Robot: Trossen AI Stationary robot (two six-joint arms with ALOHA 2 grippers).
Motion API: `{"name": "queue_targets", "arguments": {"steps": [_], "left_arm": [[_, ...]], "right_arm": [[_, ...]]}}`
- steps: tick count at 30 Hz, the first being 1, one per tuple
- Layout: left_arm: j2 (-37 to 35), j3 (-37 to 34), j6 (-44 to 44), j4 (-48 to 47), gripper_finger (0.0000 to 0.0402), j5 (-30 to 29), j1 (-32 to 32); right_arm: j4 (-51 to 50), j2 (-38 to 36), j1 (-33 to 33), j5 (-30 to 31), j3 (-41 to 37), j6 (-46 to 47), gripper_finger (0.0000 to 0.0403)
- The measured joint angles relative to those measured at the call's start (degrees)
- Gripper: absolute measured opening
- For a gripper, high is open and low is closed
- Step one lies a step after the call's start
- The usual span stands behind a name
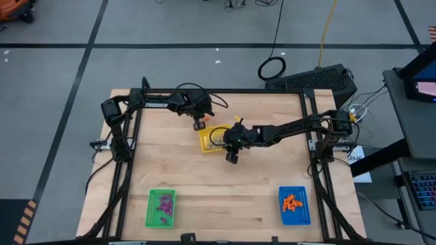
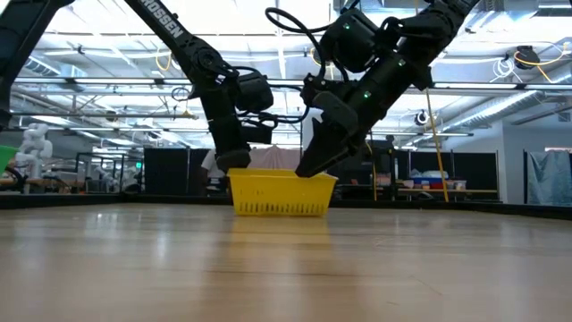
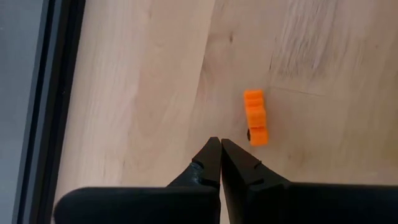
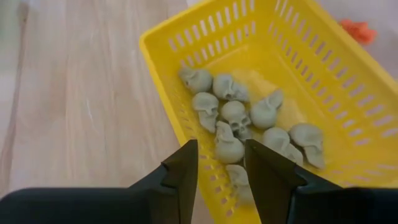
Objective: Sort Halloween decoration
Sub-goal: Put the orange skeleton toy in the blue basket
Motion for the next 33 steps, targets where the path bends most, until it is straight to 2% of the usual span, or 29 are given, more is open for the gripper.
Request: {"name": "queue_targets", "arguments": {"steps": [13,16,19,24,33], "left_arm": [[0.0,0.7,3.6,-0.1,0.0008,0.1,0.3],[0.0,2.0,3.4,0.1,0.0017,4.2,1.3],[0.0,4.0,3.0,-1.3,0.0043,11.3,3.4],[0.5,5.0,2.9,-3.9,0.0102,17.3,6.1],[0.9,4.8,1.3,-1.4,0.0185,17.8,5.5]], "right_arm": [[-0.1,0.0,0.3,0.0,0.1,0.4,0.0118],[-0.1,0.0,0.3,0.0,0.1,0.3,0.0118],[0.0,0.0,0.3,0.0,0.1,0.3,0.0118],[0.0,0.0,0.3,0.0,0.1,0.3,0.0118],[0.4,0.0,0.3,0.0,0.1,0.4,0.0118]]}}
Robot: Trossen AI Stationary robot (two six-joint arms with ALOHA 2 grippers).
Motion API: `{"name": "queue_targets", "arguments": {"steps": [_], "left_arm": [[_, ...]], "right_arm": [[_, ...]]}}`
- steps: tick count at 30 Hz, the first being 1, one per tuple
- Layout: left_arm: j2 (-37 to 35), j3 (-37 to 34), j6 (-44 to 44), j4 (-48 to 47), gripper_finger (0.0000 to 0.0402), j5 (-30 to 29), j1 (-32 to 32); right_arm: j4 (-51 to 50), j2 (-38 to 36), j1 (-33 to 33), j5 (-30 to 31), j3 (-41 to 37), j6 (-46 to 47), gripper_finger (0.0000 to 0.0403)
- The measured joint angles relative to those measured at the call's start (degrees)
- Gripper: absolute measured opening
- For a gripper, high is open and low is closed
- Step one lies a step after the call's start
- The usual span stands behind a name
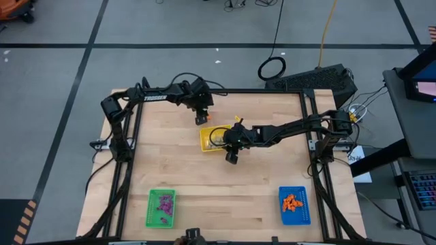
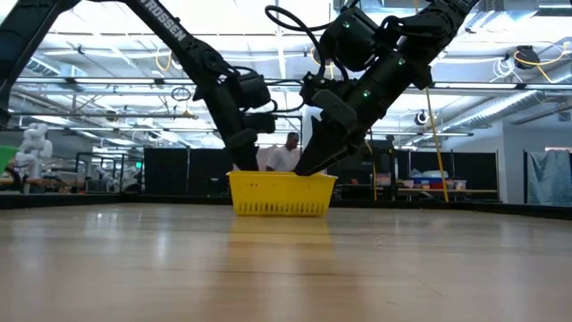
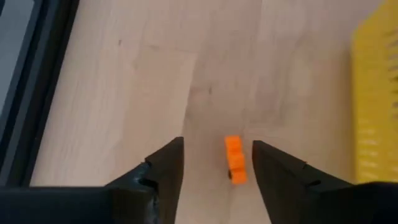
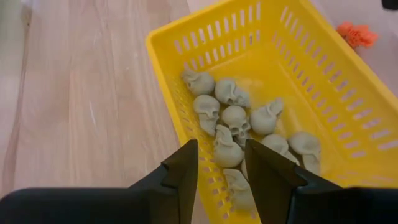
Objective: Sort Halloween decoration
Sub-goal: Put the orange skeleton toy in the blue basket
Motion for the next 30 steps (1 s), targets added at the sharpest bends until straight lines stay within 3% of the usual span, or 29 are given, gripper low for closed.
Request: {"name": "queue_targets", "arguments": {"steps": [5,23,26,30], "left_arm": [[2.0,0.0,-1.5,1.3,0.0206,-1.5,0.0],[6.0,-0.1,-2.4,0.9,0.0206,-2.3,0.0],[6.0,-0.1,-0.2,0.4,0.0187,-2.0,0.0],[6.0,-0.1,1.8,-0.3,0.0129,-1.6,-0.7]], "right_arm": [[0.0,0.0,0.0,0.0,0.0,0.8,0.0118],[-0.4,0.0,0.0,0.0,0.0,0.9,0.0118],[-0.4,0.0,0.0,0.0,0.0,0.9,0.0118],[-0.4,0.0,0.0,0.0,0.0,0.8,0.0118]]}}
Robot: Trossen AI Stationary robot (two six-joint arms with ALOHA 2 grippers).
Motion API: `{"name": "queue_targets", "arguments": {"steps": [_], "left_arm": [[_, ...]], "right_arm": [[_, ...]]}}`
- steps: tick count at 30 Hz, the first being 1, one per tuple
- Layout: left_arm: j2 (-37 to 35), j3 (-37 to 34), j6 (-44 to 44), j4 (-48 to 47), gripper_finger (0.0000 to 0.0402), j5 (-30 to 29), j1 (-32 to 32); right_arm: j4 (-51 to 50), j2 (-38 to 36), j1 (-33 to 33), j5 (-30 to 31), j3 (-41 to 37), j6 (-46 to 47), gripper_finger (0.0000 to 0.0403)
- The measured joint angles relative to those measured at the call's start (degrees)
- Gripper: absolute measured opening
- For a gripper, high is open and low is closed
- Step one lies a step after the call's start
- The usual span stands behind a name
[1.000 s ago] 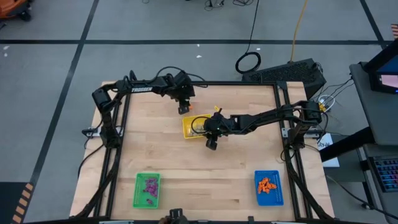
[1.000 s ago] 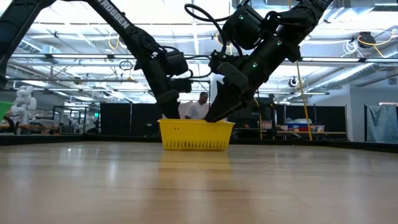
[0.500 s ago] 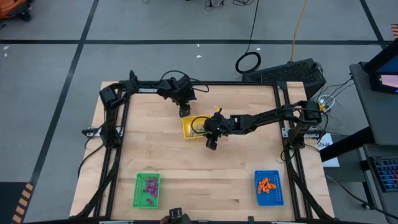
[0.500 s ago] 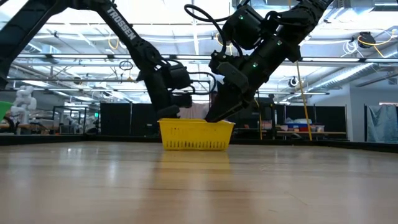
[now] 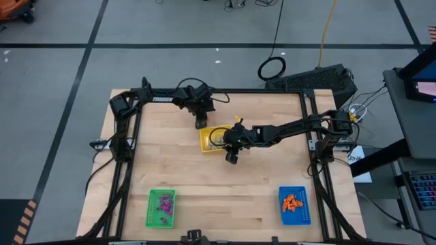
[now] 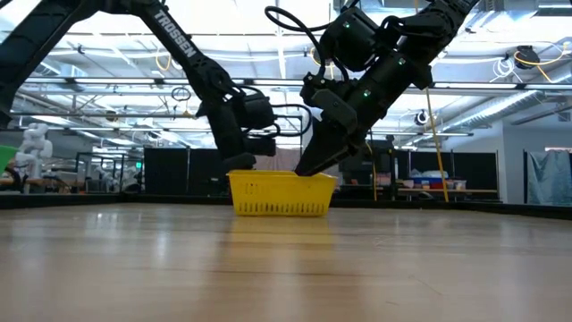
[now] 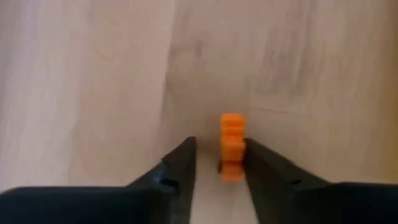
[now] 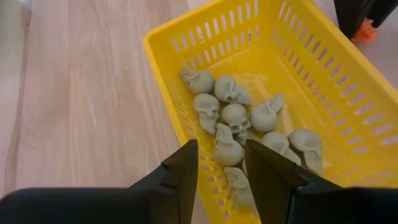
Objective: Sort Halloween decoration
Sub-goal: Put the orange skeleton toy in the blue basket
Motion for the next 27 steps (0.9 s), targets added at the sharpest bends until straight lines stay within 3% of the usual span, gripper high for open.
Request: {"name": "queue_targets", "arguments": {"steps": [7,20,27], "left_arm": [[0.0,0.0,0.3,0.0,0.0016,0.3,-0.8],[-5.9,0.0,-0.6,-3.9,0.0013,0.3,-0.8],[-13.0,0.0,-1.8,-6.4,0.0012,0.3,-1.2]], "right_arm": [[0.0,0.0,0.0,0.0,0.0,0.0,0.0118],[0.3,0.0,0.0,0.0,0.0,0.6,0.012],[1.1,0.0,0.0,0.2,0.0,0.6,0.0155]]}}
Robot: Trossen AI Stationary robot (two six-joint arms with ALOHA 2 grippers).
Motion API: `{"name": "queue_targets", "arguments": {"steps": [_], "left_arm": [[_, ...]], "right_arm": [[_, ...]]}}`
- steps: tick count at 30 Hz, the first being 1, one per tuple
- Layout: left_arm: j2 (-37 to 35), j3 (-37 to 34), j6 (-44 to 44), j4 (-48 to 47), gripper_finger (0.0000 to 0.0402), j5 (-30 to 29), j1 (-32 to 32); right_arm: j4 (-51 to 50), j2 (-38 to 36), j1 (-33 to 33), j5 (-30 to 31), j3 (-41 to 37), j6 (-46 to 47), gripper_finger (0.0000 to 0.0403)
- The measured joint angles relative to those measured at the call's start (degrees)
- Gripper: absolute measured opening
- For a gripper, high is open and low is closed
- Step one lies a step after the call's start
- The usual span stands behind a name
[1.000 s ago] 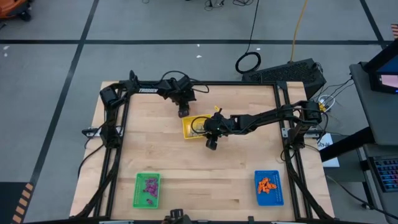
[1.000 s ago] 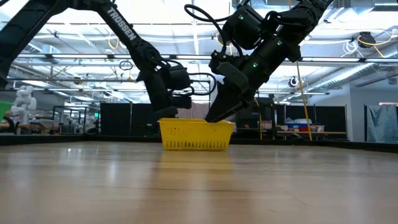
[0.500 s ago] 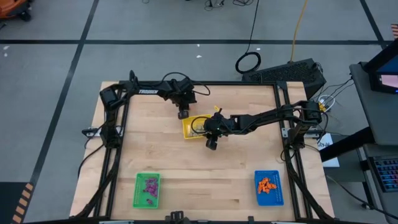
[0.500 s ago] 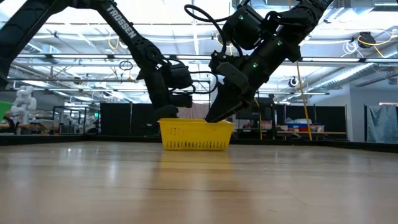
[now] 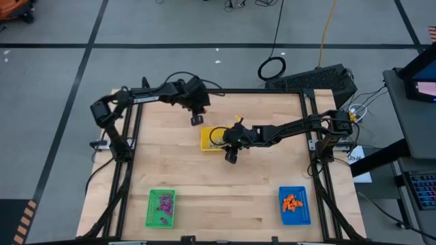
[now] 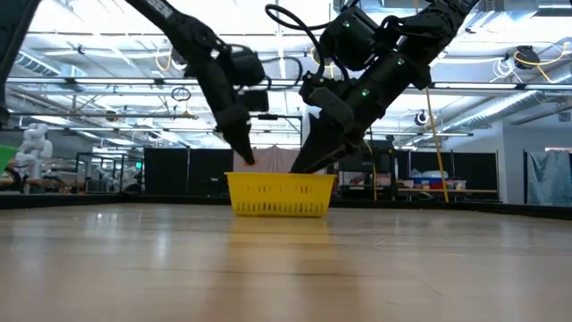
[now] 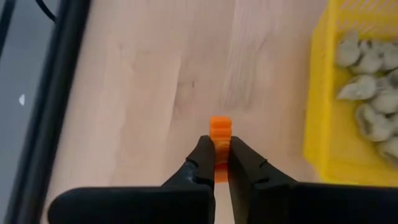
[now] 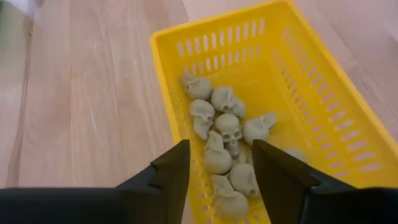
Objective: Sort Halloween decoration
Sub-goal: Put the orange skeleton toy in the blue basket
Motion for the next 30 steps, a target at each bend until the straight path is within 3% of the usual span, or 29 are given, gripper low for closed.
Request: {"name": "queue_targets", "arguments": {"steps": [13,20,25,30], "left_arm": [[-16.3,0.0,-4.9,-0.7,0.0011,1.1,-6.2],[-25.1,0.0,-8.7,-0.3,0.0011,1.1,-10.4],[-29.5,0.0,-12.0,-0.4,0.0011,1.1,-15.0],[-31.4,0.0,-15.6,2.2,0.0011,1.1,-22.3]], "right_arm": [[0.4,-1.2,-1.5,0.3,0.0,-1.2,0.0223],[-0.3,-8.4,-0.7,3.4,0.0,-5.5,0.0228],[-2.8,-14.1,3.5,3.4,0.0,-6.9,0.0228],[-3.6,-15.4,11.9,3.4,-0.7,-5.8,0.0228]]}}
